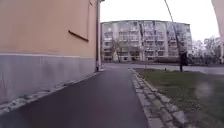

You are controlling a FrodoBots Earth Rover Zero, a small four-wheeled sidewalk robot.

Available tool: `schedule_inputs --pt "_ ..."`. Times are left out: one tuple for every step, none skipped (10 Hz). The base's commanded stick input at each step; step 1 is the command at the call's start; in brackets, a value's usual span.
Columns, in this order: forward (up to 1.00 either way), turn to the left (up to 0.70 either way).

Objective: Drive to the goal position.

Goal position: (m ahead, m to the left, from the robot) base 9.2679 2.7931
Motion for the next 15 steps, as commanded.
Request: schedule_inputs --pt "1.0 0.0" --pt "1.0 0.0" --pt "1.0 0.0" --pt "1.0 0.0" --pt "1.0 0.0" --pt "1.0 0.0" --pt "1.0 0.0" --pt "1.0 0.0" --pt "1.0 0.0" --pt "1.0 0.0" --pt "1.0 0.0" --pt "1.0 0.0" --pt "1.0 0.0" --pt "1.0 0.0" --pt "1.0 0.0"
